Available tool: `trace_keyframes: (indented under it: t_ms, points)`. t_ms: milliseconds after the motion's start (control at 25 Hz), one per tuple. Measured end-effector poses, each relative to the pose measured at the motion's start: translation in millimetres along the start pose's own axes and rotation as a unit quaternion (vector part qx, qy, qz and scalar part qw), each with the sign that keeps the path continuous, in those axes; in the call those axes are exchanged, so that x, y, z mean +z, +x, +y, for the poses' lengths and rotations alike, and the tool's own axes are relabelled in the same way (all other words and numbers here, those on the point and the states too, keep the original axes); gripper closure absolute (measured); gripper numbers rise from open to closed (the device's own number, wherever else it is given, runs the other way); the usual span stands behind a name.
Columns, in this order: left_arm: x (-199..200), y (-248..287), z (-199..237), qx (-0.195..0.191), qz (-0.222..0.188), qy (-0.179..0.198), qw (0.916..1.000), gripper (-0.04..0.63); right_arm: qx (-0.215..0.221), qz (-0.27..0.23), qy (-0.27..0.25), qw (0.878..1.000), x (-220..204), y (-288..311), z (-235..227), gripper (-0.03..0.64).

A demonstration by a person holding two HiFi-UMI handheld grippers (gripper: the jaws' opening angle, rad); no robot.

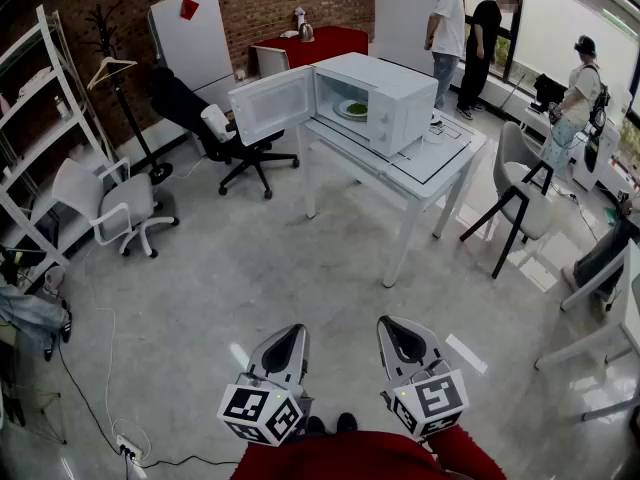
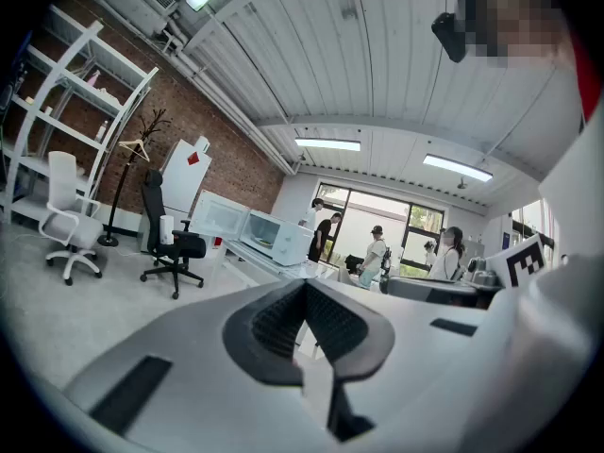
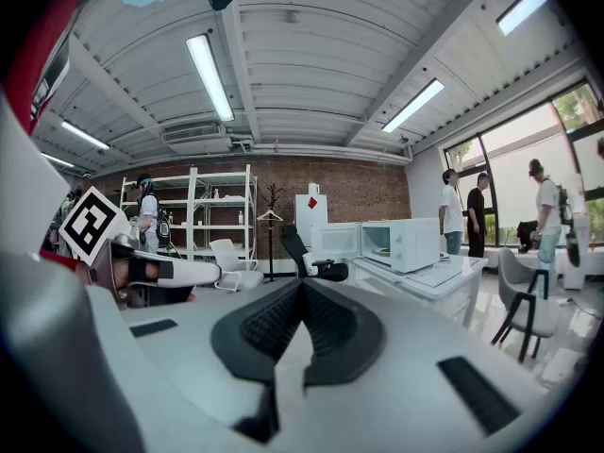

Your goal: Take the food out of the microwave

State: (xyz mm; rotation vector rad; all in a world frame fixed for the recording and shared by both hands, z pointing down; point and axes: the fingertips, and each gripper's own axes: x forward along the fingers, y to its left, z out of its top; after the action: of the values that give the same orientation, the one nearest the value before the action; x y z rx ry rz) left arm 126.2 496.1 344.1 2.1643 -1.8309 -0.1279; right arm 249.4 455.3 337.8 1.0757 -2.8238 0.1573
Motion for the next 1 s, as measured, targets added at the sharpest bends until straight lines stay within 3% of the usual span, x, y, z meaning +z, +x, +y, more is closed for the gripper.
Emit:
trace_keyframes:
  t_ms: [720, 1000]
  points:
    - [-2, 12, 1, -0.002, 0.005, -0.009, 0.9999, 0.584, -0.014, 0.007, 0.028, 0.999, -11, 0, -14, 0.603]
    - [14, 29, -1, 0.004, -0.004, 0.008, 0.9999, 0.584, -0.023, 0.009, 0.028, 0.999, -8, 0, -35, 0.603]
